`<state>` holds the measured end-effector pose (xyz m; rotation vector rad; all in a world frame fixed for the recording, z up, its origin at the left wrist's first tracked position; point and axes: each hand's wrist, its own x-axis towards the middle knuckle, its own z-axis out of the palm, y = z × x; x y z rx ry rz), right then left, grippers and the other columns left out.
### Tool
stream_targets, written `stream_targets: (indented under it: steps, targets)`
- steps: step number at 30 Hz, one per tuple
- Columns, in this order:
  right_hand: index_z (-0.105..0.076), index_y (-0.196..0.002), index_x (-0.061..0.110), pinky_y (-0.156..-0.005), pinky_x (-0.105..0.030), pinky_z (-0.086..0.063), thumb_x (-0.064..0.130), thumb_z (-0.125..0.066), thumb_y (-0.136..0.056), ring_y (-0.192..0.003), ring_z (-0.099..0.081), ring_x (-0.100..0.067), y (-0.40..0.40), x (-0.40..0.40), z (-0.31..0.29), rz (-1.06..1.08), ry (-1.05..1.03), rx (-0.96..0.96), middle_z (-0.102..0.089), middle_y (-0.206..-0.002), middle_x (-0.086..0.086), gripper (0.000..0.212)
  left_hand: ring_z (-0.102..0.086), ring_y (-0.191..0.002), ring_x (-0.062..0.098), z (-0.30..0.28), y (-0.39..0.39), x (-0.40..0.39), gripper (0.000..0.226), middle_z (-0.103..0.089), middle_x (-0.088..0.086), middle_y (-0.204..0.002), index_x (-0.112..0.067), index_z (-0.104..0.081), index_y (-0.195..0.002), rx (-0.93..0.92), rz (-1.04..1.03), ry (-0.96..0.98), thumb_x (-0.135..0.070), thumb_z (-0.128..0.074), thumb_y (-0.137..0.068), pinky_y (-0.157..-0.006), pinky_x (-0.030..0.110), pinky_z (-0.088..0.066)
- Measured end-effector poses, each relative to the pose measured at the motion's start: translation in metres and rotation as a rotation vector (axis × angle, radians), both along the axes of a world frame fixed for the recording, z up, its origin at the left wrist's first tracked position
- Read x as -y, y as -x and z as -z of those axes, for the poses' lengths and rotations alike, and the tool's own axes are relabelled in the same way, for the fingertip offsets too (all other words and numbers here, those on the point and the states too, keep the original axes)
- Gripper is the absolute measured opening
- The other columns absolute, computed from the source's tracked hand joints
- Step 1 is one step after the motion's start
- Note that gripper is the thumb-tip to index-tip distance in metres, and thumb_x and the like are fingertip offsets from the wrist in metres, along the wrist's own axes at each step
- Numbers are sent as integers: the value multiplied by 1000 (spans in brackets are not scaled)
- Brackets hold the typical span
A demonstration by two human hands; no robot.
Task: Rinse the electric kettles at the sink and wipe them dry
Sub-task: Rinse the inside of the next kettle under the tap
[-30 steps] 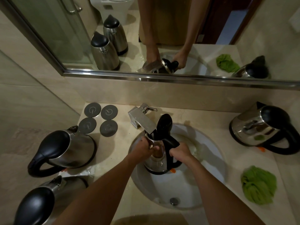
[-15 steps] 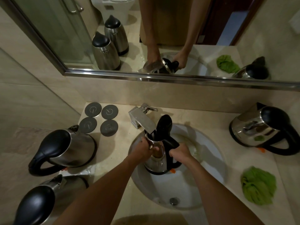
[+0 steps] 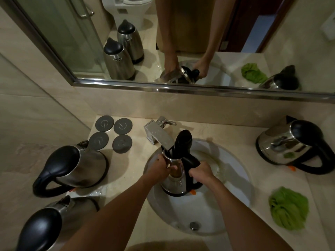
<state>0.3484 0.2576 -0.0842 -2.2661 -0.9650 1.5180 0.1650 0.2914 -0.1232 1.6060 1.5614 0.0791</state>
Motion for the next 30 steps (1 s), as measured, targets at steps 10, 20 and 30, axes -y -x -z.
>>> stream_targets:
  steps: [10, 20, 30]
  targets:
    - [-60, -87, 8, -52, -24, -42, -1, -63, -73, -74, -61, -21, -1, -1, 1, 8, 6, -12, -62, -78, -7, 16, -51, -123, 23, -6, -3, 1, 68, -54, 9, -132, -7, -40, -139, 0, -28, 40, -37, -72, -86, -91, 23, -36]
    - [-57, -76, 11, -51, -23, -41, -2, -63, -74, -70, -59, -19, -2, -2, 0, 1, -4, -13, -61, -77, -8, 14, -52, -119, 22, -10, -4, 1, 66, -54, 10, -128, -4, -43, -135, -28, -12, 17, -40, -70, -87, -85, 19, -33]
    - [-60, -87, 8, -52, -23, -42, 0, -63, -74, -72, -59, -19, -1, -1, 0, -2, 0, -13, -61, -79, -6, 16, -51, -125, 26, -16, -6, 3, 69, -52, 13, -135, -2, -36, -139, 0, -48, 66, -32, -72, -87, -87, 19, -34]
